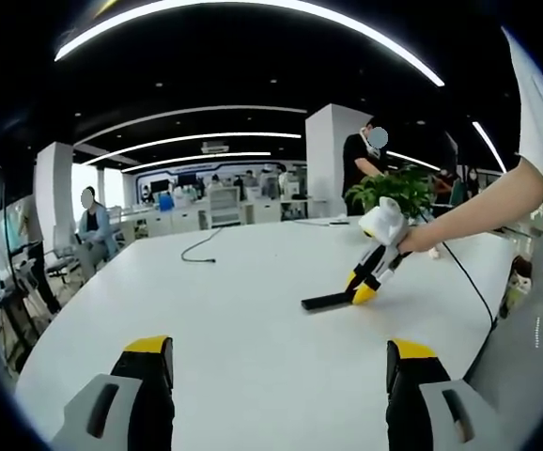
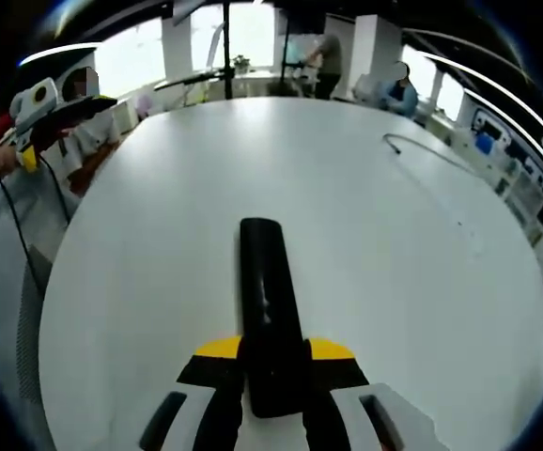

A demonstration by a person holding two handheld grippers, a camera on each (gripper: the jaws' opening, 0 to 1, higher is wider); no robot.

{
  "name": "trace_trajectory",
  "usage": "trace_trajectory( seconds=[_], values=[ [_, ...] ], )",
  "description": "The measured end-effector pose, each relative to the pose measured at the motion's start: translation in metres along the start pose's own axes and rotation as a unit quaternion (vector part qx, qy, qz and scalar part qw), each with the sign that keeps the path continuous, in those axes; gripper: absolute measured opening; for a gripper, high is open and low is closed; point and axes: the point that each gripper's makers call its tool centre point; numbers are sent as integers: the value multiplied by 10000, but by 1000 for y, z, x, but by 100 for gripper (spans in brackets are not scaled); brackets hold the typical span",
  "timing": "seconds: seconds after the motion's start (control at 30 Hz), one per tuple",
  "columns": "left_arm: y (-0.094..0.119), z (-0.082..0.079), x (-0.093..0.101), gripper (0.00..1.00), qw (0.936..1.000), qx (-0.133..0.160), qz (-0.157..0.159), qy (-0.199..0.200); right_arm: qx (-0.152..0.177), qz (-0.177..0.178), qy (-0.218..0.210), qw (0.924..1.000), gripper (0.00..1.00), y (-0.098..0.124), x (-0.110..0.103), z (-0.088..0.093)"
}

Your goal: Press the specified remote control buttons in sequence, fully releasing each button before pressing the next.

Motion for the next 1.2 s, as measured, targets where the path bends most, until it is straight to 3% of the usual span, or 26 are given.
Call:
trace_trajectory(
  seconds=[1.2],
  values=[
    [-3,6,3,97,9998,-157,112,-2,69,-51,5,10000,21,-2,13,-4]
  ],
)
Point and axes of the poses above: the point that each gripper's makers call its tool centre point, and the gripper's own axes: y roughly backward along the fingers, x roughly to its right, z roughly out of its underside, and after that the axes turned 5 degrees about -z, right-handed
